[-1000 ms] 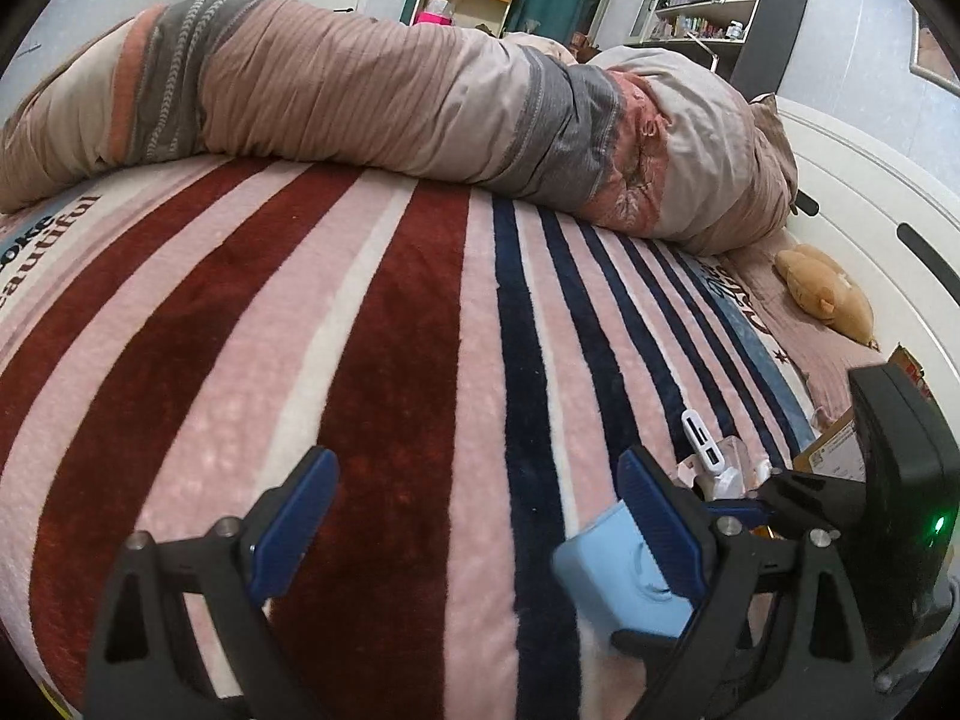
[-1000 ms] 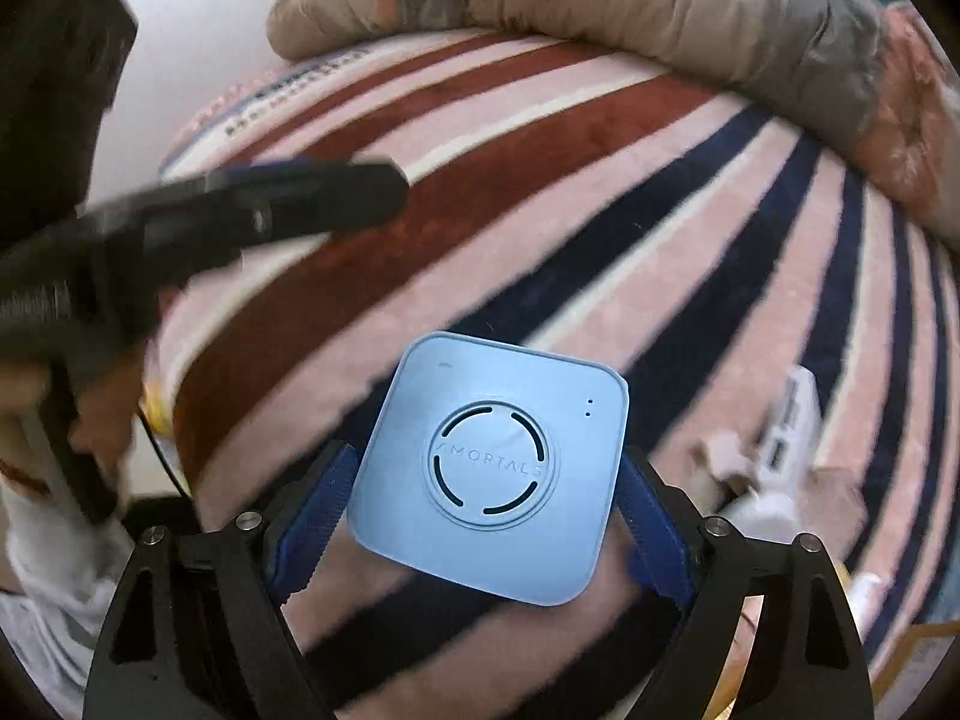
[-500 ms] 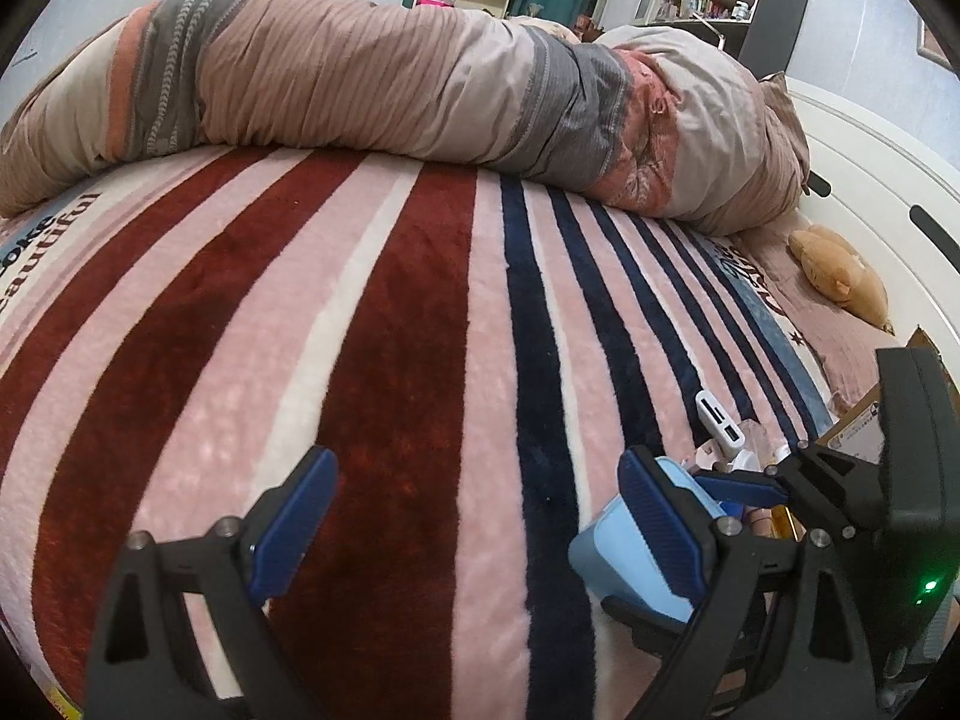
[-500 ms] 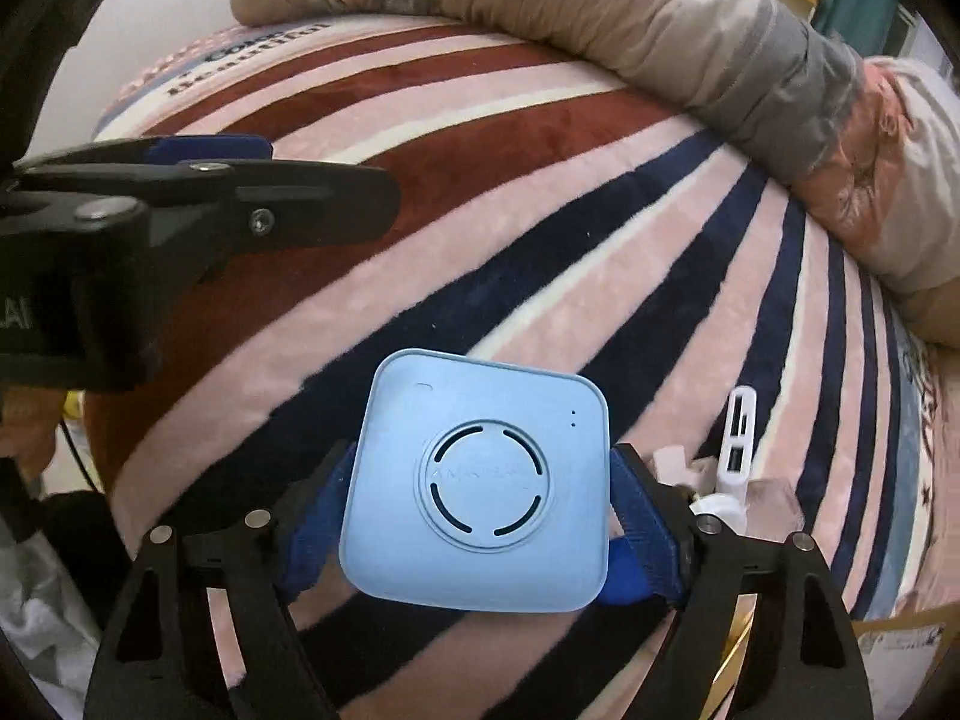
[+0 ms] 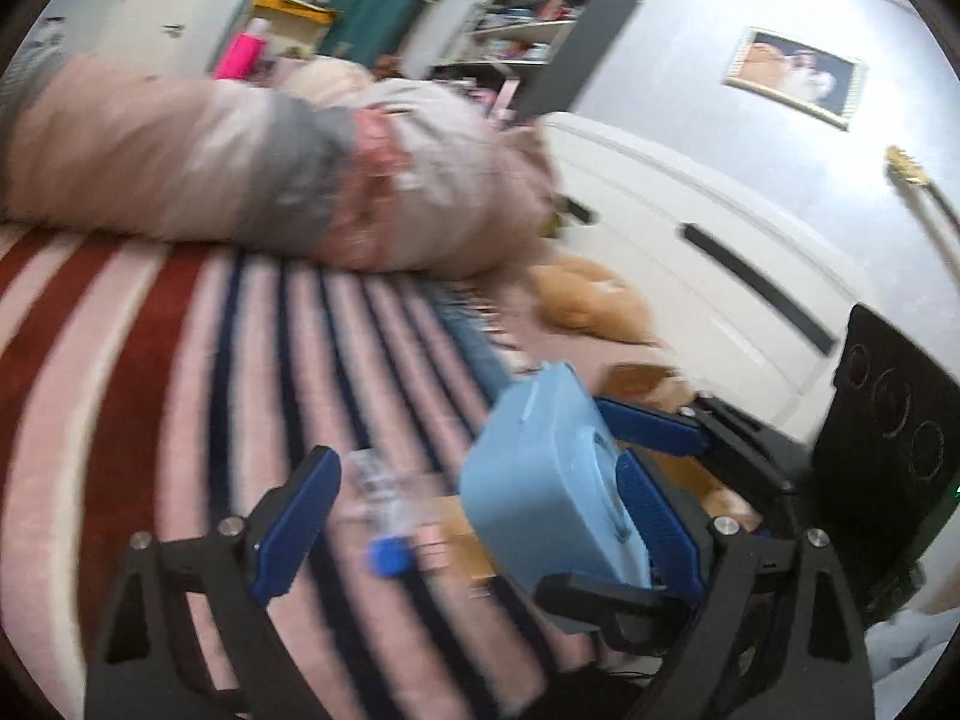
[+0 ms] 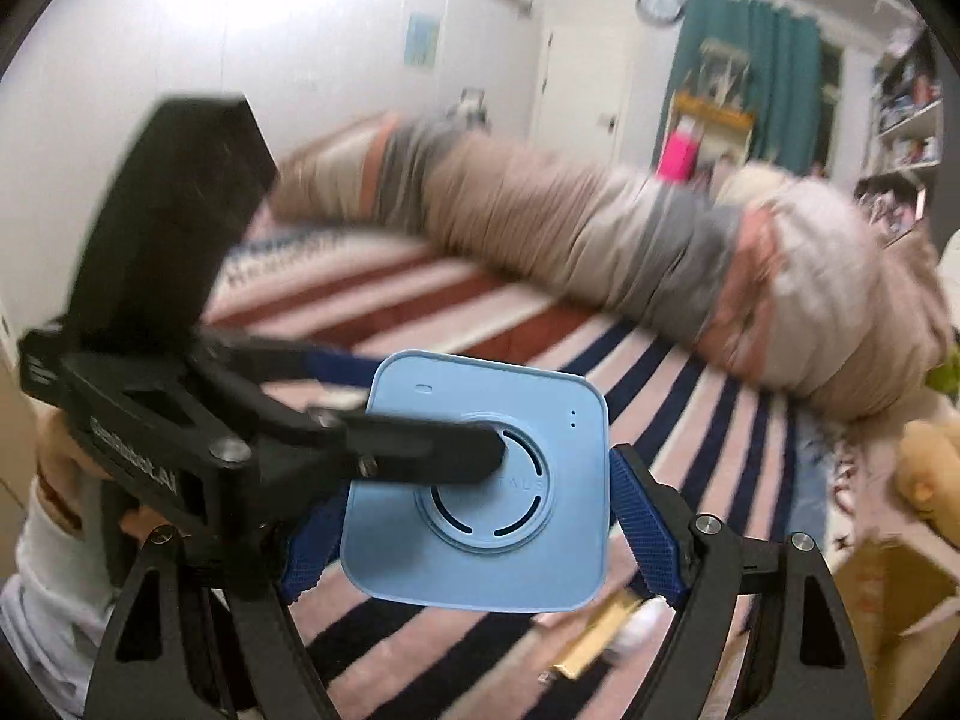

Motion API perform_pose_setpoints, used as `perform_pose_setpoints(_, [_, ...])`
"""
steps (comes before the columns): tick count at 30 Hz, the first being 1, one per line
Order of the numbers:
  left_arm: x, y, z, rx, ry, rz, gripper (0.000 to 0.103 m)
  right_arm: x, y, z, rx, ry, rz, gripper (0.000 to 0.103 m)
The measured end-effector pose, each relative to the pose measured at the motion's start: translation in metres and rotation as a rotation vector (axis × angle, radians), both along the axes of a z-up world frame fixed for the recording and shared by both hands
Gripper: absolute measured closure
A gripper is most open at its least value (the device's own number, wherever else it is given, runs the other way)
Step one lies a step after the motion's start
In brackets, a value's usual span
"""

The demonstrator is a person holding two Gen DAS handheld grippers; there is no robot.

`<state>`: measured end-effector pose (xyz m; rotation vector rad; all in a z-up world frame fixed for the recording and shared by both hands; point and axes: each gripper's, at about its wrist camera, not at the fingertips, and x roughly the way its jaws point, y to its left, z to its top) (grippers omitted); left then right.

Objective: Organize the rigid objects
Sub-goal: 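Carry the light-blue case into the cardboard box and release it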

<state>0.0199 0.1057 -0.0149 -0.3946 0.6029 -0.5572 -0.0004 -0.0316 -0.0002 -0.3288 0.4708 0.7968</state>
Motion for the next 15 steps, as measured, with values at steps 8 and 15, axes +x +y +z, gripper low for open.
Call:
perform_pose_setpoints(8, [0.011, -0.092, 0.049, -0.011, -0.023, -0.204, 0.066, -0.016, -0.087, 0.032, 0.119, -0.088, -0.084, 0.023])
perform_pose_setpoints(15, [0.027, -0.200, 0.069, 0.191, -0.055, -0.304, 0.074, -0.009, -0.170, 0.027, 0.148, -0.090, -0.223, 0.023])
